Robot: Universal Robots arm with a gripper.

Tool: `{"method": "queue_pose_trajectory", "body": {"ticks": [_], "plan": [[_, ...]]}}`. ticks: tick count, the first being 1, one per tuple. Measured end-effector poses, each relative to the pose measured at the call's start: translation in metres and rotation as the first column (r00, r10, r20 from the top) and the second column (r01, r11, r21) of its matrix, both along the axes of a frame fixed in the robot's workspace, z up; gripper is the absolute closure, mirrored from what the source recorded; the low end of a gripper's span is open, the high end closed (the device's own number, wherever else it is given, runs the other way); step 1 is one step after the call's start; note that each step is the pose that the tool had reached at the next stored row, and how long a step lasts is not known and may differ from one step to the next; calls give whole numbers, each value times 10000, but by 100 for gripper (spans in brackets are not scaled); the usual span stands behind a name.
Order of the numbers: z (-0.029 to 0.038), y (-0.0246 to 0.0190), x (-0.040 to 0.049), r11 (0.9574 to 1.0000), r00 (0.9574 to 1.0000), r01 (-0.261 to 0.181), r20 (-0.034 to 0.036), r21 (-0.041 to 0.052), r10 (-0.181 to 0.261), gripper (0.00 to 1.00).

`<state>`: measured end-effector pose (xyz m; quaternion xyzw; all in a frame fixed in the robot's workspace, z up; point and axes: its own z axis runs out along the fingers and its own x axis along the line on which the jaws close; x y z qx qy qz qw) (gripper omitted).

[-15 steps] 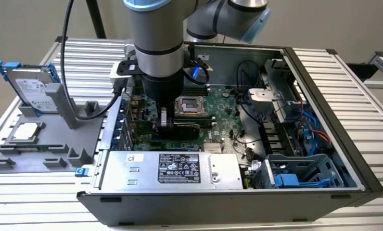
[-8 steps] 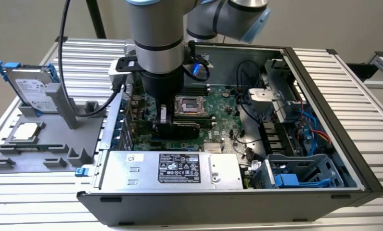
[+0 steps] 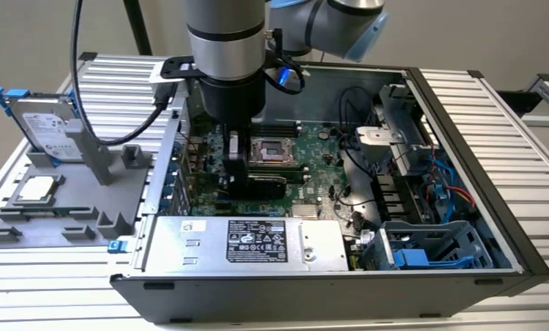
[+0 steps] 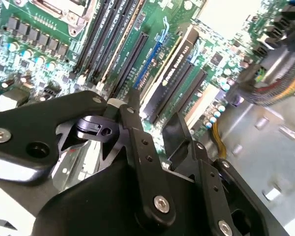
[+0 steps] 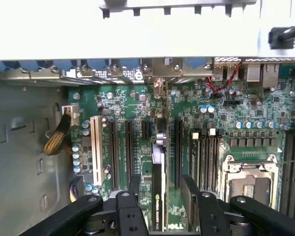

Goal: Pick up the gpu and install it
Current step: 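Press down on the gpu until it lock into place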

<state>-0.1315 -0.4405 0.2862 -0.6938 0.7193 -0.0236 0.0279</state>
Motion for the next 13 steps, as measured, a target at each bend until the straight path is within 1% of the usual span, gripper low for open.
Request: {"method": "queue_pose_trajectory", "body": {"ticks": [1,13], "plan": [[0,0,0,10000,10000,-1,0,1,1,100],[2,0,0,10000,10000,0,0,0,0,100]]}}
